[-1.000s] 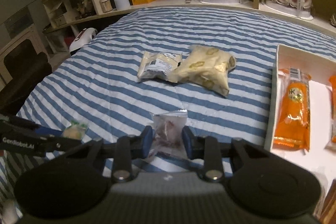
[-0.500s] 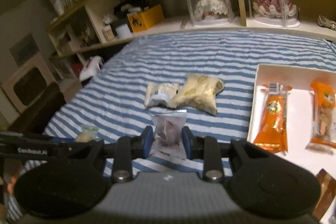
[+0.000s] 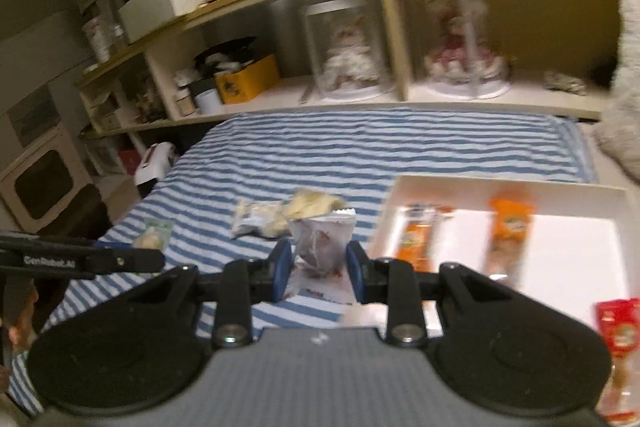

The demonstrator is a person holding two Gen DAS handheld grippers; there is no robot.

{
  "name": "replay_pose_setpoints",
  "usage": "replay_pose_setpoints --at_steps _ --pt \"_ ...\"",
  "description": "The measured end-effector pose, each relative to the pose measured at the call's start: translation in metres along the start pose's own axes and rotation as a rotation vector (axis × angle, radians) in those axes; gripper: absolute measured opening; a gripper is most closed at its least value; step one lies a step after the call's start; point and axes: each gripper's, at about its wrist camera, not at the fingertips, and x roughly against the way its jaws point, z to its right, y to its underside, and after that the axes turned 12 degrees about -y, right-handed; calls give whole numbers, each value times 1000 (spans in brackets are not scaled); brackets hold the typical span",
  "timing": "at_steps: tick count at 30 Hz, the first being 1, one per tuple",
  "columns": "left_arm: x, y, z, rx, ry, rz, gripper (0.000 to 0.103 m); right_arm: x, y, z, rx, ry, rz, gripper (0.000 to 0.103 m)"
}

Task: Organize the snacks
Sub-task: 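Carry the candy and small bag into the white tray and open both tools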

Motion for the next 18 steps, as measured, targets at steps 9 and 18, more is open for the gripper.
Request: replay_pose_setpoints --at_steps 9,18 --pt "-15 -8 78 -78 93 -2 39 54 7 61 -40 117 31 36" --pt "-54 -2 148 -129 171 -38 39 89 22 111 -109 175 52 36"
